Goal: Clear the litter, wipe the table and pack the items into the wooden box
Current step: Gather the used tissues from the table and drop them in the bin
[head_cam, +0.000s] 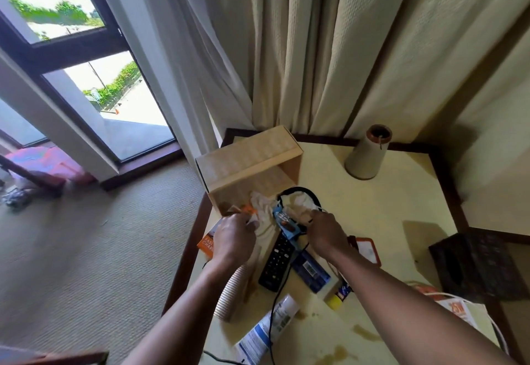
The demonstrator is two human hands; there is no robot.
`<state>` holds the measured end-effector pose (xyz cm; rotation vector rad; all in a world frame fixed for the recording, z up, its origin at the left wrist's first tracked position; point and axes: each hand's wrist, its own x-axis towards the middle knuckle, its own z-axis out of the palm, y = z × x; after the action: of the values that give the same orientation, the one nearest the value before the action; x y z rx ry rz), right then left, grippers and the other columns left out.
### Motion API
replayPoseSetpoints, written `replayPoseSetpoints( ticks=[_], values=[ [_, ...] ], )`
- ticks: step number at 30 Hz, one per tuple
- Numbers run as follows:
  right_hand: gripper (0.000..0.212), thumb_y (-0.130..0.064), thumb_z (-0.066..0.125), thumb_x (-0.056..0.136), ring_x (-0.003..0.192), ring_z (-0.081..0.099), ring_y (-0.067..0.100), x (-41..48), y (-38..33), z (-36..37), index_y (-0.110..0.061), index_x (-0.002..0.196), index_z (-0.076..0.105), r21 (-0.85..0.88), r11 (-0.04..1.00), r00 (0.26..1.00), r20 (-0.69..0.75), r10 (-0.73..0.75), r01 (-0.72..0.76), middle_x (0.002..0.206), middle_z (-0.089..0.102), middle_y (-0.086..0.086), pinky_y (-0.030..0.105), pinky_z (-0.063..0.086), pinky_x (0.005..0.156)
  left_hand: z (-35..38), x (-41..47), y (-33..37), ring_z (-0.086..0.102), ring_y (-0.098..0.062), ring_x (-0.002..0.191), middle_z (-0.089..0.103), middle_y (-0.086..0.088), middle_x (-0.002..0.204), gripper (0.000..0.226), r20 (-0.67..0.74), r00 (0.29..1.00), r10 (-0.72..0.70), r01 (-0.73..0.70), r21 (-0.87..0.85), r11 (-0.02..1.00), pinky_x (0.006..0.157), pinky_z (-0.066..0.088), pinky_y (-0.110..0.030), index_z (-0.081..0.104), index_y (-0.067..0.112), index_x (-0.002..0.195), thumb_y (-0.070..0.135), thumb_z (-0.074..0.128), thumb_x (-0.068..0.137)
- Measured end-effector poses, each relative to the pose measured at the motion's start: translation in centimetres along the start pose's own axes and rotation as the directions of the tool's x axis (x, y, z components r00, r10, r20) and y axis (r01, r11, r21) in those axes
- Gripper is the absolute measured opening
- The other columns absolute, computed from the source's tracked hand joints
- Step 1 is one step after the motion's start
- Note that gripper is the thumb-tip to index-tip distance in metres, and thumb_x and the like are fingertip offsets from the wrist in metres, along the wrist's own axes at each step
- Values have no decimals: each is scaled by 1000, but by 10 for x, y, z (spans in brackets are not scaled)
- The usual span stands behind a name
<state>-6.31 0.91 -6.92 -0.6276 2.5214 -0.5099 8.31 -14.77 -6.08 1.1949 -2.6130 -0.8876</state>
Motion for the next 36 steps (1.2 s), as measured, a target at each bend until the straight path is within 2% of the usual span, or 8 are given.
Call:
replayPoseSetpoints(
  ticks=[3,6,9,14,20,25,32,36],
  values=[
    [25,-5,48,95,99,66,31,3,2,0,-8,108,69,60,998,999,-16,29,-28,114,67,15,27,48,72,-2,13,13,68,-24,89,74,-5,107,22,-44,993,110,-110,2,994,76,59,-44,70,19,114,20,52,101],
    [27,-2,50,86,58,53,15,10,7,0,-16,63,50,119,992,999,-6,39,-38,75,58,6,24,34,46,-2,29,28,62,-23,83,67,-8,102,24,-1,963,270,-268,103,958,70,52,-39,57,14,121,19,40,105],
    [15,-7,53,87,60,59,18,17,6,-8,-9,76,63,223,975,995,-89,46,-25,74,63,5,24,36,44,5,46,35,60,-22,78,65,-10,102,24,146,937,318,-344,213,915,65,49,-35,51,13,119,28,37,107],
    [13,-11,53,94,76,62,24,36,11,-20,-7,86,63,219,957,929,-355,-102,189,84,63,9,33,48,61,19,70,36,47,-36,127,49,-15,136,46,345,932,110,-295,547,784,110,37,-54,44,17,137,32,47,93],
    [46,-7,54,94,123,49,34,64,12,-3,-16,139,58,-227,916,942,29,-334,332,138,53,12,41,51,92,40,79,33,43,-35,132,51,-13,137,46,342,940,-20,-224,659,718,111,35,-49,53,14,135,36,54,94],
    [40,-14,60,92,118,54,34,79,15,7,-16,132,62,-349,883,948,63,-312,314,134,53,14,42,54,90,42,82,27,46,-32,132,55,-9,135,36,318,948,34,-232,611,757,110,38,-45,57,17,131,23,54,96],
    [12,-11,62,93,70,63,16,78,24,-9,-10,91,73,131,938,935,-204,-291,321,79,67,3,23,38,62,36,70,22,57,-34,124,58,-12,132,33,225,966,126,-217,443,870,99,51,-45,59,13,132,25,46,104],
    [12,-9,64,94,74,65,2,61,24,-42,-15,92,75,341,892,932,-307,-191,295,82,71,-4,13,44,56,34,67,21,67,-32,102,63,-13,125,60,156,978,140,-175,238,955,86,59,-50,52,15,134,48,20,95]
  ],
)
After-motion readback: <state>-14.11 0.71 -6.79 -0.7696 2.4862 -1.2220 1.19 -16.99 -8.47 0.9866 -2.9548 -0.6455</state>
